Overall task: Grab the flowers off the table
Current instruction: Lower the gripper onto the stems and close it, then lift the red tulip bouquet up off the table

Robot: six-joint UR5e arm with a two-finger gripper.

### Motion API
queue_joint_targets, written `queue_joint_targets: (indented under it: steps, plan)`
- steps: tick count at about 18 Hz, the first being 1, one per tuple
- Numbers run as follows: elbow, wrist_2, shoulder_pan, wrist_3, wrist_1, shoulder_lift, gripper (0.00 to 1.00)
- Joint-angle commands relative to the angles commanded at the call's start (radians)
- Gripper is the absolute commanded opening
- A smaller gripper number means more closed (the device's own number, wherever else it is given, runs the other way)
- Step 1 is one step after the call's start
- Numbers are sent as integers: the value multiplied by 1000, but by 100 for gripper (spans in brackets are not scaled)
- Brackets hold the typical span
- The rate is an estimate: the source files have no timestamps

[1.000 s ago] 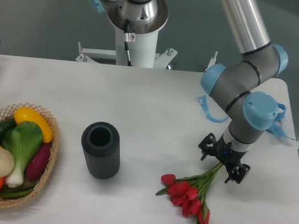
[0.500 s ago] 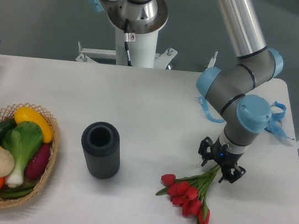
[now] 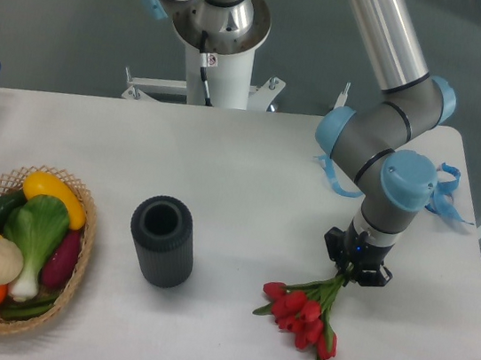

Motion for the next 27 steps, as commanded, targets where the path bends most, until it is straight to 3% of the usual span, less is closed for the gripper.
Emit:
queue_joint_targets:
  steps: [3, 6, 12, 15, 19, 27]
  plan:
    - [2, -8, 3, 0, -2, 47, 6]
    - [0, -52, 5, -32, -6, 130, 6]
    - [11, -464, 34, -221, -2, 259, 6]
    - [-20, -575, 57, -222, -2, 325, 6]
    - [-40, -754, 74, -253, -2, 344, 6]
    - [-48, -844, 110, -256, -2, 350, 6]
